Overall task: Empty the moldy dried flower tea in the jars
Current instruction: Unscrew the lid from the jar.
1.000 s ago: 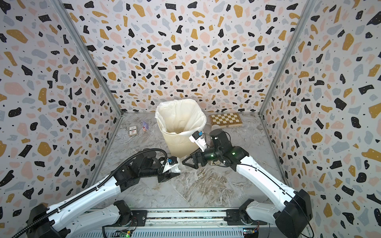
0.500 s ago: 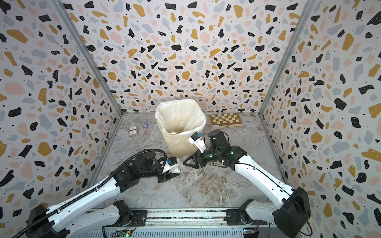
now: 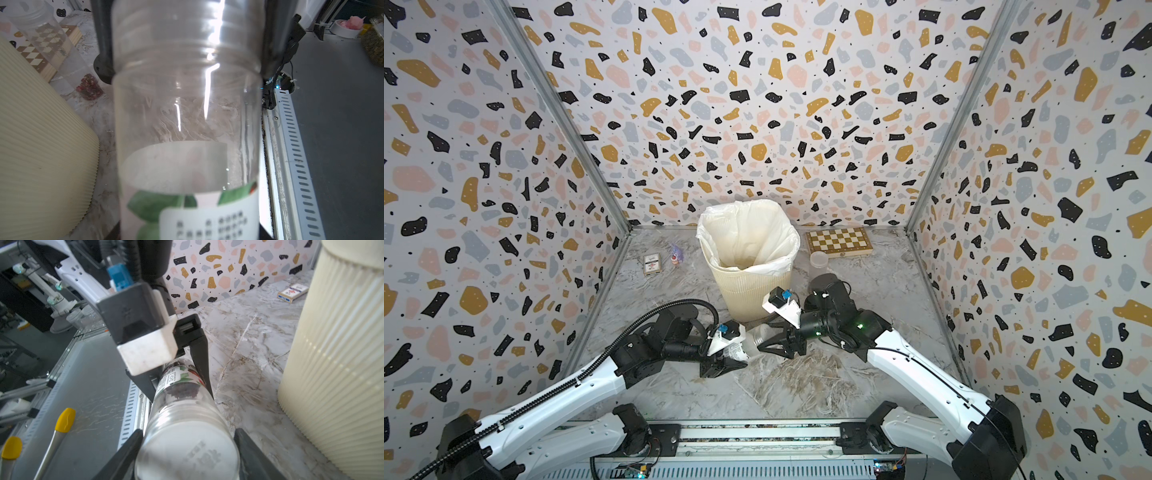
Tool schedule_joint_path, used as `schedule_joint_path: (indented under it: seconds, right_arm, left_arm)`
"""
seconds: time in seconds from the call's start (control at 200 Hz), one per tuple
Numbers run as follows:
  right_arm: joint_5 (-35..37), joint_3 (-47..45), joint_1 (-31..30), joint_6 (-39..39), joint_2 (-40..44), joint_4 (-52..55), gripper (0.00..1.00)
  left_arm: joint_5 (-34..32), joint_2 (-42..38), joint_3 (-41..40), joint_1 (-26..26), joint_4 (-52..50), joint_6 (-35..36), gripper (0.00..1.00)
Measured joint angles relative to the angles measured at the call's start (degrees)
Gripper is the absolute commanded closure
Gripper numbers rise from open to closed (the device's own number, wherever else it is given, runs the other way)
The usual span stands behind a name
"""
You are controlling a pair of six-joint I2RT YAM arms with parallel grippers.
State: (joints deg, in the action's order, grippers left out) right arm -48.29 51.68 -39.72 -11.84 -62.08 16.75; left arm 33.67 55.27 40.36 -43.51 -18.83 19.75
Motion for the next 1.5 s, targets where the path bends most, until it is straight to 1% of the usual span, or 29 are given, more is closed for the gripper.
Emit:
schedule_joint_path:
  seconds: [0.165,0.21,0.34,0.435,0.566,0.716,0.871,0.986,1.106,1.161,1.337,1.497]
  right_arm:
    - [-1.5,-0.3,0.0,-11.2,0.1,0.8,0.51]
    - [-1.7,-0.9,0.0,-13.8,0.2,0.7,0.49]
    - [-1.8,-2.1,-0.3,-19.3,0.5,0.8,0.41]
    - [-1.9,-2.1,-0.4,-21.2,0.5,0.8,0.34]
    - [-2.0,-2.0,-0.6,-21.7,0.4,0.5,0.20]
    - [-2.1,-1.2,-0.9,-20.4,0.2,0.1,0.14]
    - [-2.4,0.4,-0.8,-16.0,0.1,-0.6,0.12]
    - [-3.1,2.4,0.4,-10.5,-0.5,-0.6,0.14]
    - [-2.5,3.8,1.3,-1.7,-0.9,-0.7,0.15]
    - [-1.8,4.1,1.4,3.0,-1.2,-0.7,0.16]
    - [0.6,9.0,1.9,17.9,-5.4,4.3,0.21]
    - [2.9,8.4,2.0,27.1,-6.2,5.9,0.21]
  left_arm:
    - [1.7,1.4,1.0,0.3,-1.4,0.1,0.42]
    - [2.1,1.8,1.0,0.3,-1.7,0.2,0.42]
    - [3.0,3.1,1.2,0.3,-2.6,0.7,0.42]
    - [3.2,3.3,1.6,0.3,-3.4,0.9,0.43]
    - [3.3,3.3,1.6,0.3,-3.4,0.9,0.43]
    - [3.8,3.4,1.9,-0.1,-2.3,0.9,0.43]
    - [3.4,3.7,1.9,-0.1,-1.9,1.4,0.43]
    - [2.1,3.7,1.9,-0.1,-1.7,2.1,0.43]
    - [0.2,3.6,1.9,-0.1,-1.7,2.7,0.43]
    - [-0.7,3.6,1.9,-0.1,-1.7,2.9,0.43]
    - [-3.7,3.5,1.9,-0.1,-1.6,3.6,0.43]
    - [-5.7,2.8,1.9,-0.1,-1.1,3.7,0.43]
